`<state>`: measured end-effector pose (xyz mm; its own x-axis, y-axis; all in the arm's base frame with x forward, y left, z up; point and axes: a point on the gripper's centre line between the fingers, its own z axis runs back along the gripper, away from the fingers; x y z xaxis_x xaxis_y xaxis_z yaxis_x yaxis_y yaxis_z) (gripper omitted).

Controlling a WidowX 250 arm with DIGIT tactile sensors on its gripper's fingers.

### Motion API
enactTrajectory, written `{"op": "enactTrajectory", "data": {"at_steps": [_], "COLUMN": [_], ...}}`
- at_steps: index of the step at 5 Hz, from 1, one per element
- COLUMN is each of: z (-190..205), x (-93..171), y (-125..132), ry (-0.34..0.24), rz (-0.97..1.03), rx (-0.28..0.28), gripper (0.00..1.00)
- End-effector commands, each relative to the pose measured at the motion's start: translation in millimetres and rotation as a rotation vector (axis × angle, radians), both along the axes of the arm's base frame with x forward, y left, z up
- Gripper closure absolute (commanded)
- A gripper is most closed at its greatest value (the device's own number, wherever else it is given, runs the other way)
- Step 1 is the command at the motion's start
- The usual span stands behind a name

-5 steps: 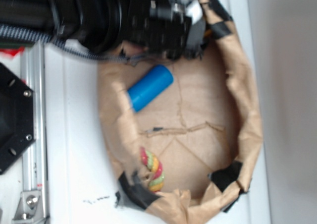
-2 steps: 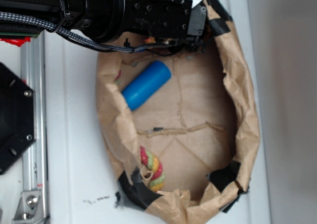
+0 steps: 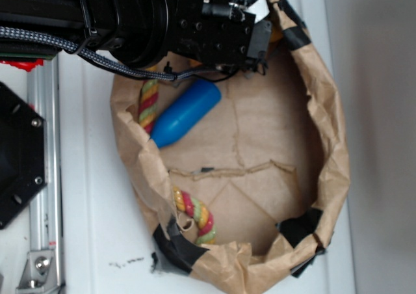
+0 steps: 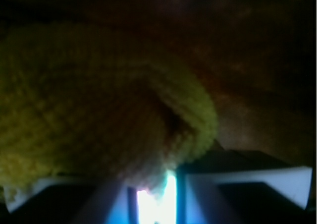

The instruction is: Grab the yellow cloth.

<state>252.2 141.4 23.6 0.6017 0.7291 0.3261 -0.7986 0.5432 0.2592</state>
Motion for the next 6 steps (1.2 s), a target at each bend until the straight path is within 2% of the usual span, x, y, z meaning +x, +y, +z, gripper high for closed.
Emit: {"op": "enactTrajectory", "data": {"at_steps": [1,2,3,4,5,6], "z": [20,57,102,131,138,131], "x": [-2,17,20,18,8,9], "y": [-3,-49,-94,-115,-118,-110], "ry": [-0.032,-0.062,-0.092,0.003,0.041,0.067], "rz": [-0.1,-0.35,-0.604,-0.847,-1.095,-1.087], "rx": [-0.006,-0.197,-0.248,-0.244,-0.223,-0.263], "gripper": [1.0,1.0,1.0,1.0,1.0,1.0]}}
